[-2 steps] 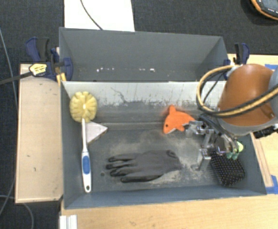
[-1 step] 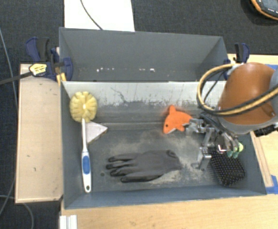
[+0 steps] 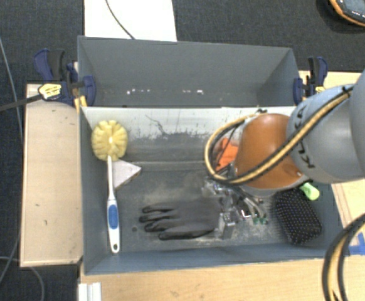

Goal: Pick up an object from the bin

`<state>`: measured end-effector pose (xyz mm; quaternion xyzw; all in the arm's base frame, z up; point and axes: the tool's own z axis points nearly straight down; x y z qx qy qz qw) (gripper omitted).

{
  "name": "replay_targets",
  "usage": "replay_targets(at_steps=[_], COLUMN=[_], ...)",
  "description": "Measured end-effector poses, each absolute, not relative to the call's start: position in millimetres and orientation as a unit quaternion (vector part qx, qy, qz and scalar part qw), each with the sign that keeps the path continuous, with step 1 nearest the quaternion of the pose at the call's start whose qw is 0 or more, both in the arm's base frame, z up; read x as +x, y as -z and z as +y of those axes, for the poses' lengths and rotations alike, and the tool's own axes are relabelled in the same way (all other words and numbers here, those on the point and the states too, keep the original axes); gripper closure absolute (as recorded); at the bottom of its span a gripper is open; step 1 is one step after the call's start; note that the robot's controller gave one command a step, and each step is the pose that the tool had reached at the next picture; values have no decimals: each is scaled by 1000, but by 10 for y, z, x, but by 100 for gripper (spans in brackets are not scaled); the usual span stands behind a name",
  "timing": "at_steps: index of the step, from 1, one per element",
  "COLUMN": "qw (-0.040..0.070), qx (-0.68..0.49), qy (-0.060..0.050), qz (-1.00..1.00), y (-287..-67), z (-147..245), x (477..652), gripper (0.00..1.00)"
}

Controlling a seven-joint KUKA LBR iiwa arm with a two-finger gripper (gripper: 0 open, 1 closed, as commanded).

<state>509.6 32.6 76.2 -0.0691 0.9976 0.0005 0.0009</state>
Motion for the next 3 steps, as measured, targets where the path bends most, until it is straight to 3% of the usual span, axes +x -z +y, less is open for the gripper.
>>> replay_targets(at_steps=[1,2,3], qw=[5,-3,4], qx=[-5,-74,21], qy=[-1,-1,-1], qz=[1000,997,1000], y=[-1327,-658,-704], z=[539,380,501], x=[5067,5076,4888], gripper=[0,0,0])
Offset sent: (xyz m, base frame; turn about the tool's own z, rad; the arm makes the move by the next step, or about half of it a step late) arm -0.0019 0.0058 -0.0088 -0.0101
